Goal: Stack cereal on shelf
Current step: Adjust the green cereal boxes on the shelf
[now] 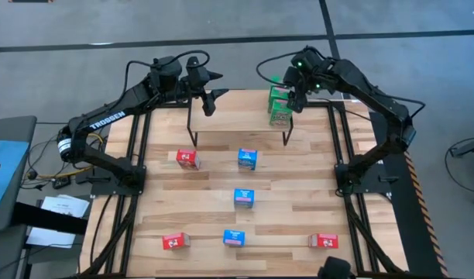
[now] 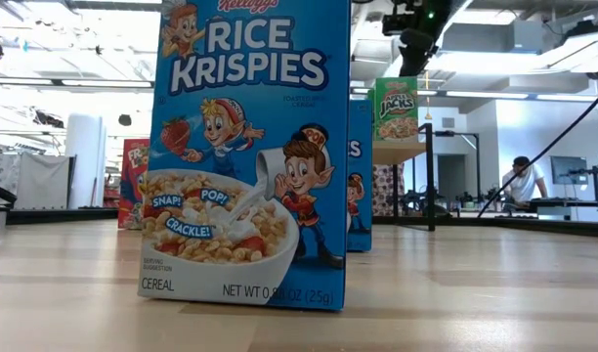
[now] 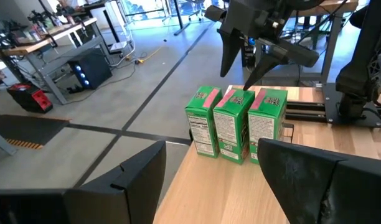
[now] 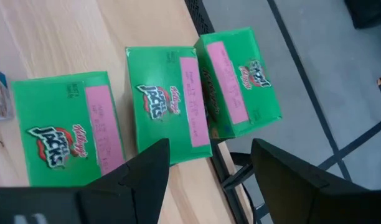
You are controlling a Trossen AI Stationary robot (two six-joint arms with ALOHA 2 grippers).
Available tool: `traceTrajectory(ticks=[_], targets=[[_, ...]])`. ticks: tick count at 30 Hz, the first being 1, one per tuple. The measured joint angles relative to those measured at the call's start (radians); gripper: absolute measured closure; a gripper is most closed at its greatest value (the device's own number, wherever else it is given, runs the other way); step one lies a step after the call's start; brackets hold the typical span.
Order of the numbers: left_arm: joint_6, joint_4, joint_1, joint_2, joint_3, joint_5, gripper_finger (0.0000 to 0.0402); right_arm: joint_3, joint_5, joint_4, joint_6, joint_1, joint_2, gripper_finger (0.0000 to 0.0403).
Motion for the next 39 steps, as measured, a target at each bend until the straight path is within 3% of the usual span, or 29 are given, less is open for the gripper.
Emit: traceTrajectory(ticks=[21,39], targets=[[0.0,0.0,0.0,0.0,0.0,0.0,0.0159,0.0,0.057,0.003,0.001,0.0,0.0,0.0152],[0.0,0.0,0.0,0.0,0.0,0.0,0.0159,0.0,0.044,-0.026,0.026,0.029,0.0,0.0152]])
